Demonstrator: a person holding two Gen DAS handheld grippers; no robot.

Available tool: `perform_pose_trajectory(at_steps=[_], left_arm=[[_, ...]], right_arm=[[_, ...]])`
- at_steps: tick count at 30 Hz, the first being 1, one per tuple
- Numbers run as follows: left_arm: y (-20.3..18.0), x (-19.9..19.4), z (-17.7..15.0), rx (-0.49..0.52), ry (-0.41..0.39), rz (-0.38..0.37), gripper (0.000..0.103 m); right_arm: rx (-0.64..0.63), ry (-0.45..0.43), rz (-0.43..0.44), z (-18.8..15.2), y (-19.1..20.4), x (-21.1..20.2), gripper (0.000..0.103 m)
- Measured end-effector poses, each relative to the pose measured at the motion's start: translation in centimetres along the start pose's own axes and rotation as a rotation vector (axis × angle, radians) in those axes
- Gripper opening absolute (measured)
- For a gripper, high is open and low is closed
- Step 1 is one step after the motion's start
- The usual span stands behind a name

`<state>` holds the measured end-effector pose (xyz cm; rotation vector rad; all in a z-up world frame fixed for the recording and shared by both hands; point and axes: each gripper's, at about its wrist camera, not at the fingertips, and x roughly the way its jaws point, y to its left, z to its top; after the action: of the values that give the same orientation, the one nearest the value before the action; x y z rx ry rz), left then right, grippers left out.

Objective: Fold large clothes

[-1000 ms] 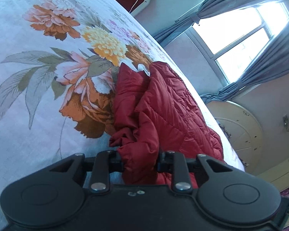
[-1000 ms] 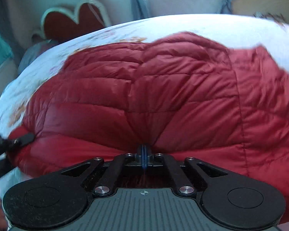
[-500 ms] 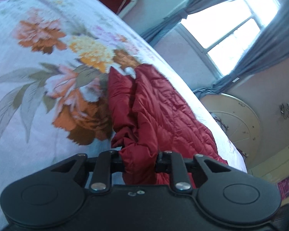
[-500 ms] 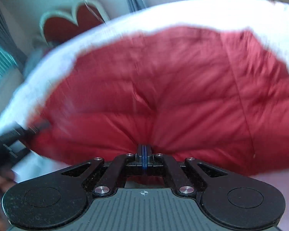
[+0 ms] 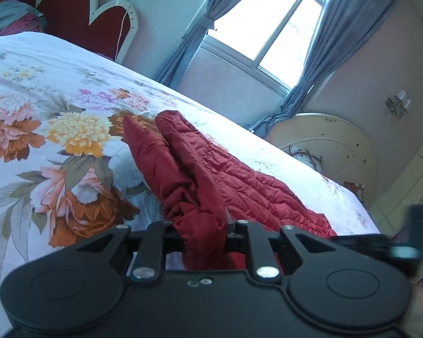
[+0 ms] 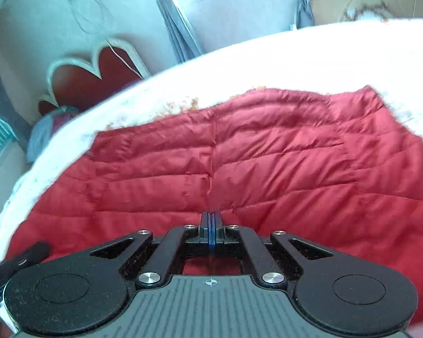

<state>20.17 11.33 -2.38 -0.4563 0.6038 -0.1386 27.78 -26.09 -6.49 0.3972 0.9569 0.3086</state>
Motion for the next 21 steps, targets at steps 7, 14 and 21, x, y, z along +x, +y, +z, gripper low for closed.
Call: perform_pose_trajectory(at_steps=[7, 14, 21], left_arm=[[0.9, 0.6, 1.1, -0.090, 0.035, -0.024, 0.018], [-0.3, 0.2, 1.1, -0.043, 0.021, -0.008, 0.018], [-5.4, -0.7, 1.5, 0.120, -0.028, -0.029, 0.018]], right_arm=[[0.050, -0.006, 0.008, -0.8, -0.4, -0.4, 0.000], [0.021, 0.073, -0.015, -3.8, 0.2, -2.8, 0.000], [0.041, 0.109, 0.027, -5.4, -1.0, -1.9, 0.000]])
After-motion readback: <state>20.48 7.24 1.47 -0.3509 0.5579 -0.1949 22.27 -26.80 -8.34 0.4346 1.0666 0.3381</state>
